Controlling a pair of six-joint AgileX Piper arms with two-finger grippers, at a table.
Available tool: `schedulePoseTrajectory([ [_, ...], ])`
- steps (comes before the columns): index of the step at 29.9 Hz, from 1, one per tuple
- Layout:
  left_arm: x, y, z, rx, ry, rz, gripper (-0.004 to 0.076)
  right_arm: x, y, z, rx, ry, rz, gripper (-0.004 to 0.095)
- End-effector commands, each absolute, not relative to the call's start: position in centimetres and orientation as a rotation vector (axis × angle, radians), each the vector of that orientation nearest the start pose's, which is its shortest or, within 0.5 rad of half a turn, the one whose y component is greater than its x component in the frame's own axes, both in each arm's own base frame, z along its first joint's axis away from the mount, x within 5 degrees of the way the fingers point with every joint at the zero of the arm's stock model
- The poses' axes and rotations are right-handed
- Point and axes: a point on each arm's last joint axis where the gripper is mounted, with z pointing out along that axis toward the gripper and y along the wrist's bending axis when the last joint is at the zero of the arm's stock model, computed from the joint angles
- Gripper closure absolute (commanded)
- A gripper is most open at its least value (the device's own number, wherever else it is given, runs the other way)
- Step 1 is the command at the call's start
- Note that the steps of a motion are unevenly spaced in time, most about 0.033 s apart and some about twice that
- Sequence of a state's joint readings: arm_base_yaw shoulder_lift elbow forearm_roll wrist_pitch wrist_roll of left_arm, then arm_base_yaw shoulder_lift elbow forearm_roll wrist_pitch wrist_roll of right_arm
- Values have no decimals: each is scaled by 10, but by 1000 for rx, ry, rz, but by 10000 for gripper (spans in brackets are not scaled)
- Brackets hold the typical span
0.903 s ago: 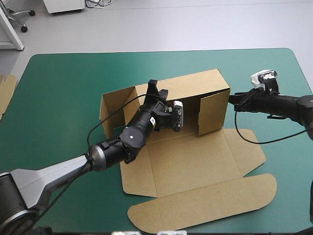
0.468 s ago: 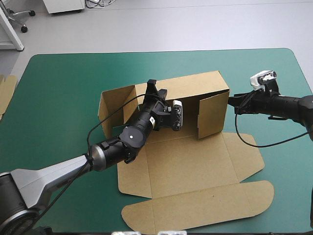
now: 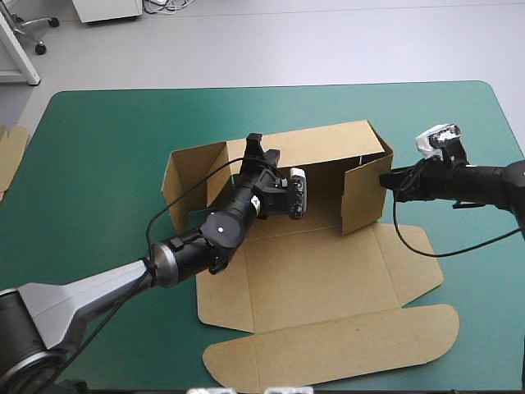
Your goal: Fold the box
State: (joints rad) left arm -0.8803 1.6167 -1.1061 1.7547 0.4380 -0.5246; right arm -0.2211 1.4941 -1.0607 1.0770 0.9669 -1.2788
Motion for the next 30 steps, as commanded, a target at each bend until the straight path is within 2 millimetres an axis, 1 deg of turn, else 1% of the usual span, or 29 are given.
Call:
schedulePoseTrajectory([
  [1,260,-259,309,1481,1163,631,738,296,5,306,-569,2105,698,586],
  [4,260,-259,309,1481,1163,631,738,297,3,298,-555,2079,649,586],
  [7,260,-259,309,1481,1163,631,738,301,1,297,-584,2043,595,585],
  [10,260,-259,309,1481,1163,631,738,301,2,299,-630,2005,591,569],
  [14,260,-259,309,1481,1163,631,738,303,1,298,-647,1994,546,474],
  [16,260,-259,309,1481,1163,631,738,304,1,297,-655,1982,551,394],
  [18,260,-259,309,1481,1163,631,738,305,8,297,-678,1964,566,321],
  [20,260,-259,309,1481,1163,631,738,307,19,296,-719,1953,573,294],
  [24,260,-259,310,1491,1151,640,738,310,38,289,-801,1978,466,298],
  [26,260,-259,310,1491,1150,643,738,312,46,288,-793,1993,423,311],
  [30,260,-259,310,1493,1148,640,738,314,48,289,-729,2005,426,331],
])
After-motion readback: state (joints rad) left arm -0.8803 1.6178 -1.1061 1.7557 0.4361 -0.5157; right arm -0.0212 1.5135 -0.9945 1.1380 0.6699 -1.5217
